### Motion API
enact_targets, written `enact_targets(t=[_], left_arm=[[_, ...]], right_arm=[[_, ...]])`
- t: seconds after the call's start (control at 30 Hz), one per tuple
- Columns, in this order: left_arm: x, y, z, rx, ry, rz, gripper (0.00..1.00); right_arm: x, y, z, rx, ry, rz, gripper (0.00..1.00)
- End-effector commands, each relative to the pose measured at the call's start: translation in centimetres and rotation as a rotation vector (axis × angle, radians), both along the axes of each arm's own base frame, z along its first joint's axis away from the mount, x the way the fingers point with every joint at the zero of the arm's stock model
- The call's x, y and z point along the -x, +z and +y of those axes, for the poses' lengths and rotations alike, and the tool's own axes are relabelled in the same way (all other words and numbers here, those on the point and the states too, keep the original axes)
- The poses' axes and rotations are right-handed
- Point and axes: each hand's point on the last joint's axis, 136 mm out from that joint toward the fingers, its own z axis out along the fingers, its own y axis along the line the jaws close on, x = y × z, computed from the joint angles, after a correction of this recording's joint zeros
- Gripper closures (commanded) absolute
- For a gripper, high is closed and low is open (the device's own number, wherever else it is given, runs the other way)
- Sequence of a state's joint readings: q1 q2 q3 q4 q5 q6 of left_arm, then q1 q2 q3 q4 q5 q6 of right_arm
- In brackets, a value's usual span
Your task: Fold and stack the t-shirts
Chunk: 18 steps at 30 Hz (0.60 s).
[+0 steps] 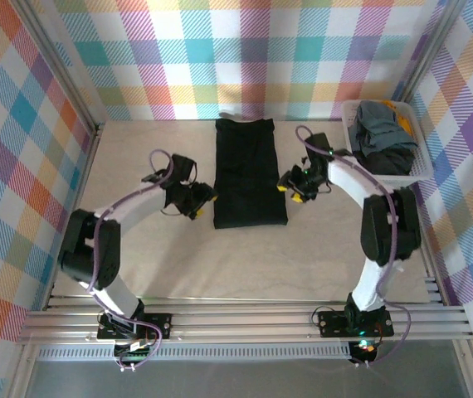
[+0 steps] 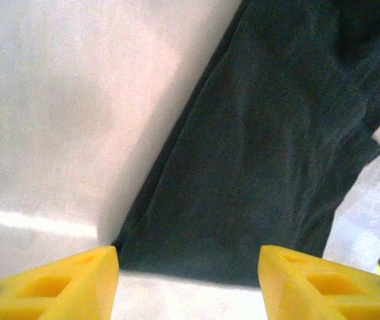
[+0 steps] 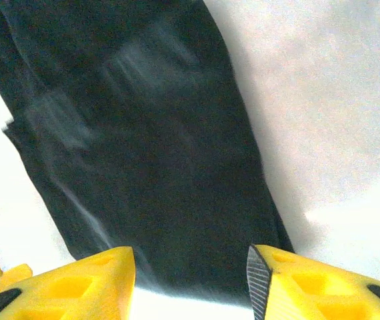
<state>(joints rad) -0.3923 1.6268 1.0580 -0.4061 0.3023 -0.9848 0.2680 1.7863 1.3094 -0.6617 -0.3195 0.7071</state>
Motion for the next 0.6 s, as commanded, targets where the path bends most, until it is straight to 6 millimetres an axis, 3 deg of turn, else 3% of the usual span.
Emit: enact_targets(t=[0.0, 0.07, 0.17, 0.4, 0.57], left_arm=[[2.3, -1.8, -2.0, 0.086, 0.075, 0.076, 0.43], [2.6, -2.8, -2.4, 0.111, 0.116, 0.090, 0.42], [2.2, -4.2, -2.7, 0.141, 0.167, 0.109, 0.42], [0.0, -6.4, -3.7, 0.121, 0.170, 0.116, 0.55], [-1.4, -6.8, -4.3, 0.109, 0.170, 0.101, 0.67]], right_arm=[[2.9, -1.4, 0.5, -0.065, -0.013, 0.038, 0.51], [4.3, -2.5, 0.8, -0.079, -0.008, 0.074, 0.51], [5.0, -3.9, 1.1, -0.115, -0.026, 0.110, 0.51], [4.3, -5.9, 1.7, -0.123, -0.042, 0.182, 0.56], [3.4, -6.3, 2.3, -0.145, -0.069, 0.200, 0.70]])
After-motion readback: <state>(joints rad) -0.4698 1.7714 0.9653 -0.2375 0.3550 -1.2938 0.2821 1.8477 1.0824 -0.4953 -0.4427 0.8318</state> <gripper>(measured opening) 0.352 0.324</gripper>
